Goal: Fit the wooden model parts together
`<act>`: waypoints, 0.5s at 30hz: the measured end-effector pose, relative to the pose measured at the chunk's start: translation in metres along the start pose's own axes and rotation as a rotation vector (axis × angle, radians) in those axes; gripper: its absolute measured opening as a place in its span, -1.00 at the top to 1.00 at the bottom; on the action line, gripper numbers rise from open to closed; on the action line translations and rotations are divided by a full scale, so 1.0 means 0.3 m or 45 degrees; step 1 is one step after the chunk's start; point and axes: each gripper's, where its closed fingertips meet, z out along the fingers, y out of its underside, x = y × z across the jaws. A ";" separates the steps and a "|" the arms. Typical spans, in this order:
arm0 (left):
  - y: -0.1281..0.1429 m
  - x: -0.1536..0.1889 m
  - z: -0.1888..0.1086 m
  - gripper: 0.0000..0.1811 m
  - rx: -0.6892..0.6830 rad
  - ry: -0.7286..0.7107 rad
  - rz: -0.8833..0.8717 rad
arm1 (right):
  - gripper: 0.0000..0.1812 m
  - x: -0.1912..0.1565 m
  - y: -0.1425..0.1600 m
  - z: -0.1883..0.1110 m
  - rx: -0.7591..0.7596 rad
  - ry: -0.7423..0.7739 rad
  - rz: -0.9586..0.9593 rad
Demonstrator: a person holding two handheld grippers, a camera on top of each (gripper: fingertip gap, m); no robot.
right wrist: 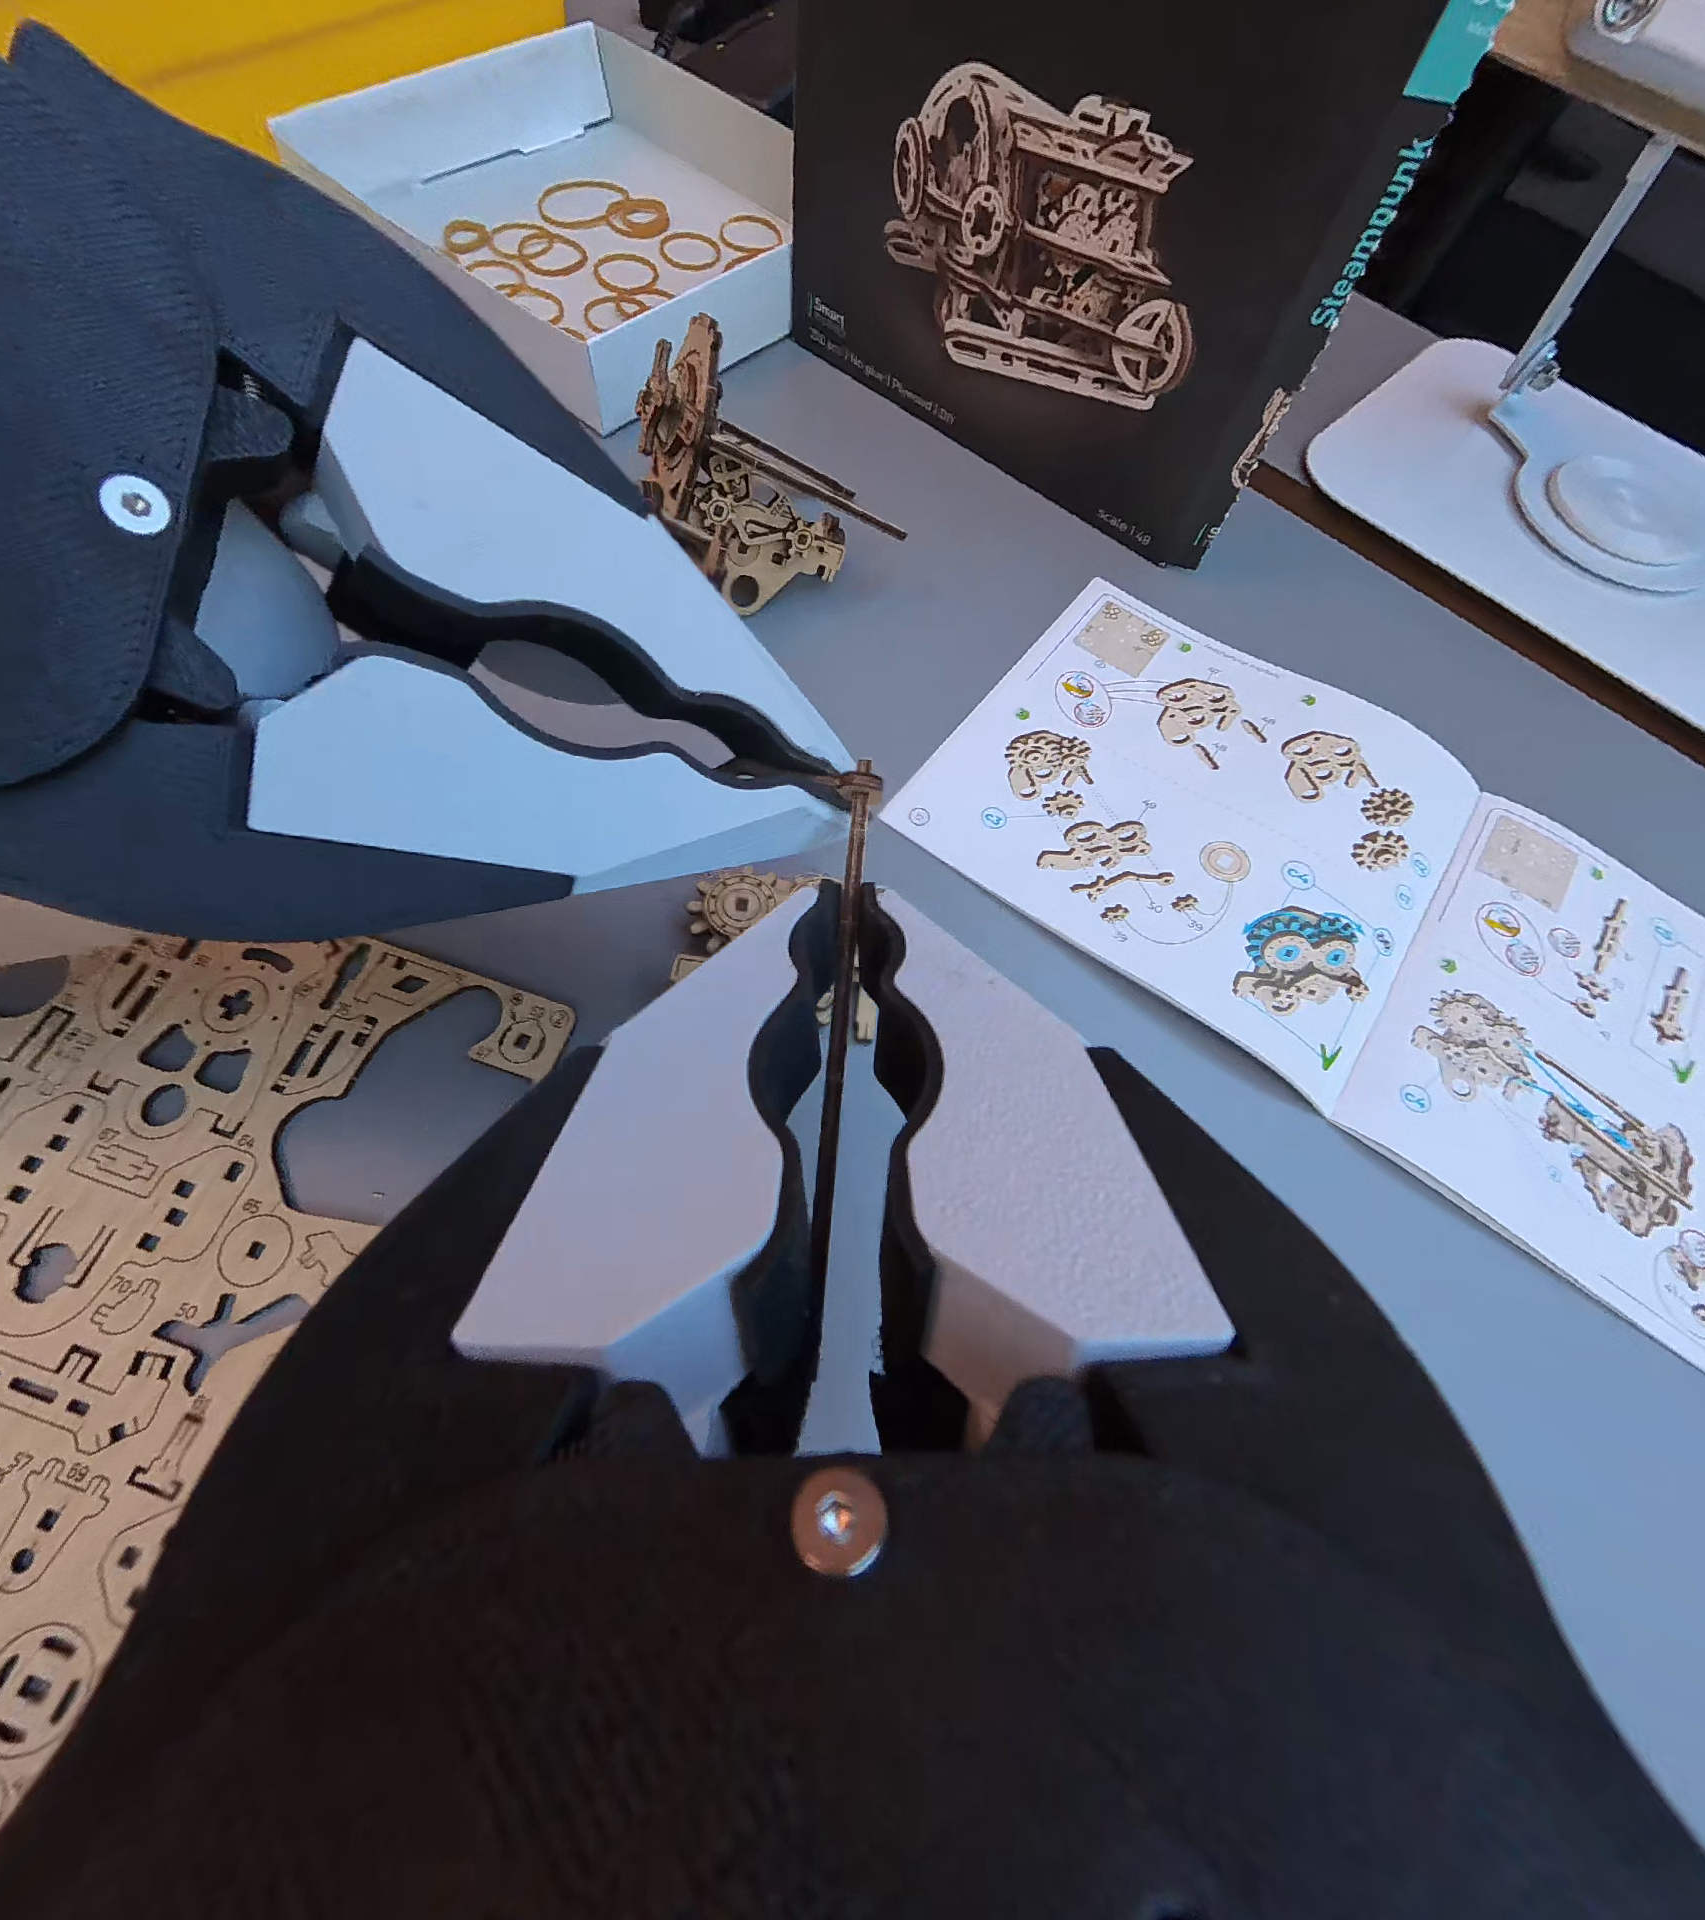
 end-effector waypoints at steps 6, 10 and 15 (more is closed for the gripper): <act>-0.007 0.001 -0.006 1.00 0.010 0.053 -0.088 | 0.99 0.005 -0.011 -0.006 0.015 0.064 -0.068; -0.003 0.004 -0.011 1.00 0.017 0.149 -0.237 | 0.99 0.001 -0.014 -0.003 -0.010 0.145 -0.184; -0.001 0.011 -0.018 1.00 -0.010 0.159 -0.206 | 0.99 -0.003 -0.013 -0.009 -0.015 0.119 -0.148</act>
